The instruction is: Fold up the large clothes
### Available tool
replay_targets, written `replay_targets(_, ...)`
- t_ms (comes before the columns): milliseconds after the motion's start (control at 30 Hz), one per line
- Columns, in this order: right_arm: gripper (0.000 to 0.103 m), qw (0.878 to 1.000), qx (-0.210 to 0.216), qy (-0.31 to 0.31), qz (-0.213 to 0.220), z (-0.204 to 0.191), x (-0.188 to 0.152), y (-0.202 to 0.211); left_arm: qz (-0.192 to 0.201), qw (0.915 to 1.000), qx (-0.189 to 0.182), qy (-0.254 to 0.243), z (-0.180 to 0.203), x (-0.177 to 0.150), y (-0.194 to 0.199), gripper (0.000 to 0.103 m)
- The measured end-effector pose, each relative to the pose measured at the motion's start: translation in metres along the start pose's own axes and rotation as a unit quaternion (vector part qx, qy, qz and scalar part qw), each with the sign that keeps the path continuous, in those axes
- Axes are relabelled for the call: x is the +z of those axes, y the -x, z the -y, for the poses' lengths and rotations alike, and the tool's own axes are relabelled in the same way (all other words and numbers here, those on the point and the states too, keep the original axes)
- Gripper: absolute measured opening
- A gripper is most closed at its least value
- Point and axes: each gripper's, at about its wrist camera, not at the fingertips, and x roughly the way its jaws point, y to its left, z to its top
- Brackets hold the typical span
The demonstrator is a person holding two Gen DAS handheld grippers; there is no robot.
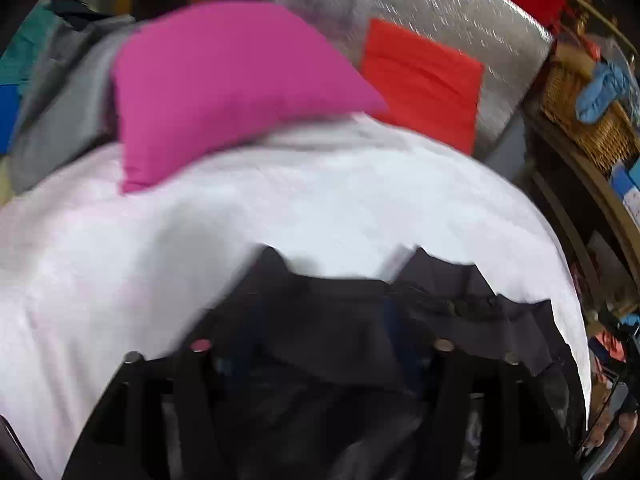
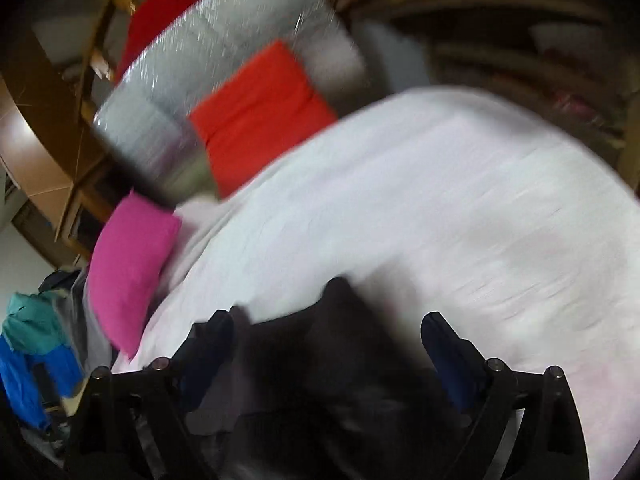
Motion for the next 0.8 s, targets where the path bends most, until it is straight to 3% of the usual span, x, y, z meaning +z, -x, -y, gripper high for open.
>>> replay_targets(133,0.092,0.999,-0.008,-0.001,-0.050,0.009,-0.009,-0.017,-0.002,0.9990,0.042,0.013,-0.036,-0.003,0.009,0.068)
replay_targets(300,0.090,0.989,-0.063,0.077,-0.106,-0.020,-0.029,-0.052,-0.055,0.9936,0.080,0.060,-0.084,-0.016,-0.011,0.068)
replay_targets(367,0.078,0.977,-0.127,0.130,-0.108,-0.036,-0.040,-0.063,-0.070,0.9931,0.074,0.059,-0.089,-0.020,-0.020,0.068)
replay_targets(433,0.041,0.972,-0.157,0.151,-0.093,-0.041,-0.043,-0.061,-0.064,0.9958,0.054,0.038,-0.081,-0.020,-0.023,0.068)
replay_targets(467,0.030,0.970,-0.170,0.154,-0.079,-0.045,-0.040,-0.055,-0.060,0.9968,0.048,0.020,-0.074,-0.020,-0.024,0.068)
replay_targets(500,0.024,0.973,-0.164,0.148,-0.064,-0.044,-0.035,-0.046,-0.057,0.9973,0.045,0.001,-0.065,-0.020,-0.027,0.064)
replay_targets(567,0.021,0.979,-0.157,0.131,-0.028,-0.044,-0.028,-0.033,-0.053,0.9971,0.037,-0.041,-0.046,-0.019,-0.034,0.038)
replay_targets(667,0.021,0.980,-0.163,0.116,0.011,-0.041,-0.023,-0.023,-0.051,0.9946,0.059,-0.068,-0.029,-0.018,-0.044,0.025)
replay_targets(800,0.021,0.981,-0.171,0.088,0.026,-0.031,-0.020,-0.031,-0.026,0.9970,0.053,-0.049,-0.032,-0.009,-0.044,0.016)
